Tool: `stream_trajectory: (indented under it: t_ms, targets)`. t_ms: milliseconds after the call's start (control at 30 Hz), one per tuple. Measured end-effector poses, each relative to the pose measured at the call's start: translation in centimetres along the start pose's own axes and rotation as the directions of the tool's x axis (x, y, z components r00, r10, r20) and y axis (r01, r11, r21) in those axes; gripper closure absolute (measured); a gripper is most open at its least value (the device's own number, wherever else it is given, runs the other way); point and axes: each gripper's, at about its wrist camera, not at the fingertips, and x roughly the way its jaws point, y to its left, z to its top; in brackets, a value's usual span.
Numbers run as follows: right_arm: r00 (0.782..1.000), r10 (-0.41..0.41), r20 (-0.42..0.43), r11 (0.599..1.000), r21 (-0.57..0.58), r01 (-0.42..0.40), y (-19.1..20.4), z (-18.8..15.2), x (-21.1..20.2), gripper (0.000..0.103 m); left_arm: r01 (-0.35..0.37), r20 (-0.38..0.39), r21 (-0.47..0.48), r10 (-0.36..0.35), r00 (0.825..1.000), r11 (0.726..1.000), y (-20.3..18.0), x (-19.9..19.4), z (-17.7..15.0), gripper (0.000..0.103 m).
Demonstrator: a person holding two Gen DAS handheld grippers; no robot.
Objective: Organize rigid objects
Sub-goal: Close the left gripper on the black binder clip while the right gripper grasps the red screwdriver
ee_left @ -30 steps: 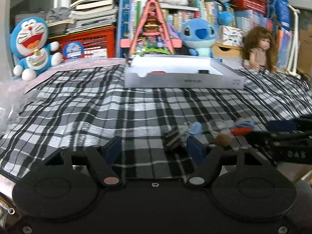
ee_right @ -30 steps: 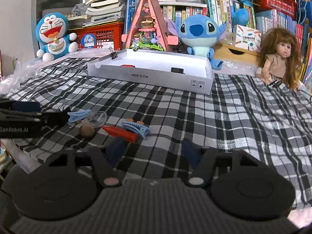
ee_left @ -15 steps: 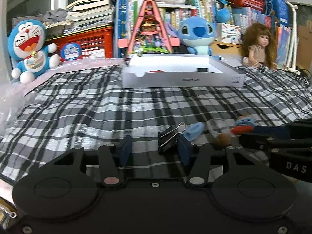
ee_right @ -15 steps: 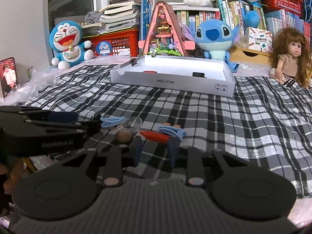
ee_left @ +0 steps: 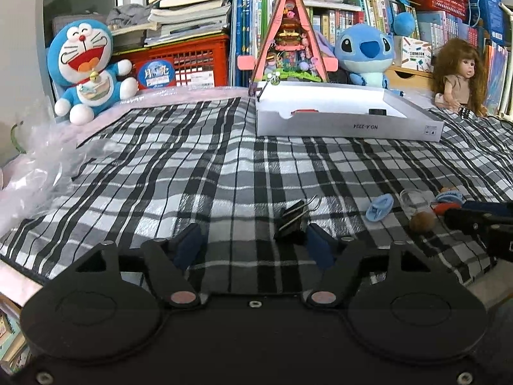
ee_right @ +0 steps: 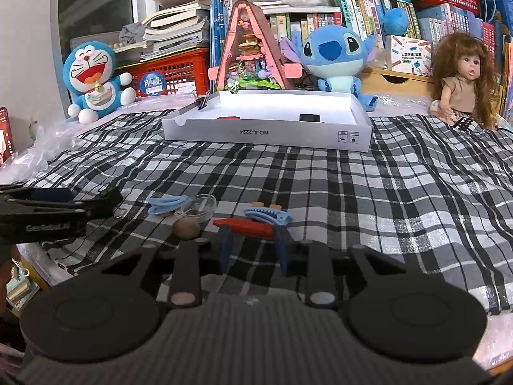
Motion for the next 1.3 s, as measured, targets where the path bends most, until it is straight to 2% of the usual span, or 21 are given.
stream_trajectory:
  t_ms: [133, 200, 333, 433, 600, 900, 1000, 1067, 1100, 1133, 1167, 1200, 1300]
  targets:
    - [1.000, -0.006, 0.002, 1.000, 0.000, 0.006, 0.0, -0.1, 0.0, 0.060, -0.036, 0.003, -0.004, 0.036, 0.999, 0.999, 0.7, -0.3, -0.3, 0.031]
    - [1.000, -0.009, 0.004, 1.000, 0.001, 0.009, 0.0, -0.1, 0.1, 0.053, -0.073, 0.003, -0.012, 0.073, 0.997, 0.997, 1.1, -0.3, -0.3, 0.031]
    - [1.000, -0.013, 0.005, 1.000, 0.005, 0.013, 0.1, -0.1, 0.1, 0.051, -0.106, -0.006, -0.065, 0.106, 0.994, 0.992, 2.1, 0.0, -0.1, 0.030]
    - [1.000, -0.016, 0.006, 1.000, 0.007, 0.016, 0.1, -0.1, 0.1, 0.049, -0.133, 0.003, -0.067, 0.134, 0.991, 0.989, 2.1, 0.1, 0.1, 0.030]
    - [1.000, -0.024, 0.013, 1.000, 0.018, 0.024, 0.3, -0.1, 0.2, 0.044, -0.063, 0.029, -0.043, 0.064, 0.998, 0.997, 0.9, -0.3, -0.1, 0.030]
    - [0.998, -0.052, 0.030, 0.997, 0.057, 0.050, 1.0, -0.1, 0.7, 0.038, -0.029, 0.046, -0.053, 0.031, 0.998, 0.998, -1.0, 0.5, 0.2, 0.029]
    - [0.997, -0.070, 0.039, 0.995, 0.068, 0.067, 1.3, 0.0, 0.9, 0.038, -0.040, 0.045, -0.079, 0.044, 0.998, 0.996, -1.1, 1.0, 0.3, 0.037]
    - [0.995, -0.084, 0.046, 0.994, 0.073, 0.081, 1.5, -0.1, 1.0, 0.038, -0.049, 0.055, -0.090, 0.054, 0.997, 0.995, -1.0, 1.2, 0.4, 0.058]
    - [0.995, -0.090, 0.051, 0.994, 0.073, 0.086, 1.6, -0.2, 1.0, 0.038, -0.050, 0.059, -0.088, 0.055, 0.997, 0.995, -1.0, 1.3, 0.4, 0.063]
    - [0.994, -0.094, 0.055, 0.993, 0.072, 0.090, 1.8, -0.3, 1.0, 0.038, -0.048, 0.060, -0.086, 0.054, 0.997, 0.995, -1.0, 1.3, 0.5, 0.073]
    - [0.994, -0.098, 0.057, 0.993, 0.070, 0.094, 1.9, -0.3, 1.0, 0.042, -0.048, 0.061, -0.091, 0.053, 0.997, 0.995, -1.0, 1.2, 0.5, 0.073]
    - [0.993, -0.100, 0.061, 0.993, 0.067, 0.096, 2.1, -0.4, 1.0, 0.053, -0.045, 0.062, -0.098, 0.051, 0.997, 0.994, -0.9, 1.2, 0.6, 0.073]
    - [0.993, -0.094, 0.069, 0.994, 0.070, 0.090, 2.2, -0.5, 0.9, 0.054, -0.035, 0.061, -0.116, 0.043, 0.997, 0.993, -0.7, 1.1, 0.7, 0.073]
